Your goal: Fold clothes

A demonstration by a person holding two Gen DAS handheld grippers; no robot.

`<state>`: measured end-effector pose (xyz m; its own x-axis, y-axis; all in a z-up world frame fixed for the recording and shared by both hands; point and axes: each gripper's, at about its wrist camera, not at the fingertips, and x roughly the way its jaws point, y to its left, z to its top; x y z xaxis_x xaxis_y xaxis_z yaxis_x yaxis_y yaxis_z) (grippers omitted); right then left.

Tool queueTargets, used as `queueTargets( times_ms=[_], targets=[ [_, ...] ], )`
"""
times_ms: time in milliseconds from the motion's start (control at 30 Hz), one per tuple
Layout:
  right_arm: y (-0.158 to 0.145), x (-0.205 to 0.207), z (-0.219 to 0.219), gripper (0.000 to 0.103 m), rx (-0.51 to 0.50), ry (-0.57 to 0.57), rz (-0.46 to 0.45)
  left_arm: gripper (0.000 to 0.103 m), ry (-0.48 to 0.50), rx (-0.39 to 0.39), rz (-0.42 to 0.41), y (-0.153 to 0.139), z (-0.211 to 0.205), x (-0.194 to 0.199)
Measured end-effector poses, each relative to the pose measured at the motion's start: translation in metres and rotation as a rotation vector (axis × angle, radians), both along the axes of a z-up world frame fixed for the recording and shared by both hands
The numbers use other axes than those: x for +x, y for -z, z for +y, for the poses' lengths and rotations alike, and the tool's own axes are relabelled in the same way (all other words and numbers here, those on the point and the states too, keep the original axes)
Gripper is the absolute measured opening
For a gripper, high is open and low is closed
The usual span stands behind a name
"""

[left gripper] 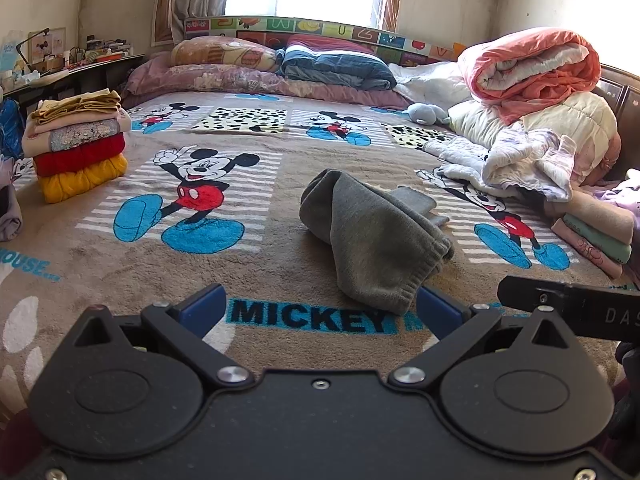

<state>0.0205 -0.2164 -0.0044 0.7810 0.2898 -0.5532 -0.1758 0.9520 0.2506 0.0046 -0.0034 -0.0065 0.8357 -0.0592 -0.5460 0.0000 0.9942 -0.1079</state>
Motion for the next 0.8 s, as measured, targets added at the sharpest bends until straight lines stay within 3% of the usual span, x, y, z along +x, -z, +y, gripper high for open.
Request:
queueTargets(
  times_ms=[800],
  targets=[
    [0.0038,0.0007,-0.0045,0.103,0.008,0.007,0.006,0.103,-0.006,0.007,0.004,0.0027,-0.0006,0.0006]
  ],
)
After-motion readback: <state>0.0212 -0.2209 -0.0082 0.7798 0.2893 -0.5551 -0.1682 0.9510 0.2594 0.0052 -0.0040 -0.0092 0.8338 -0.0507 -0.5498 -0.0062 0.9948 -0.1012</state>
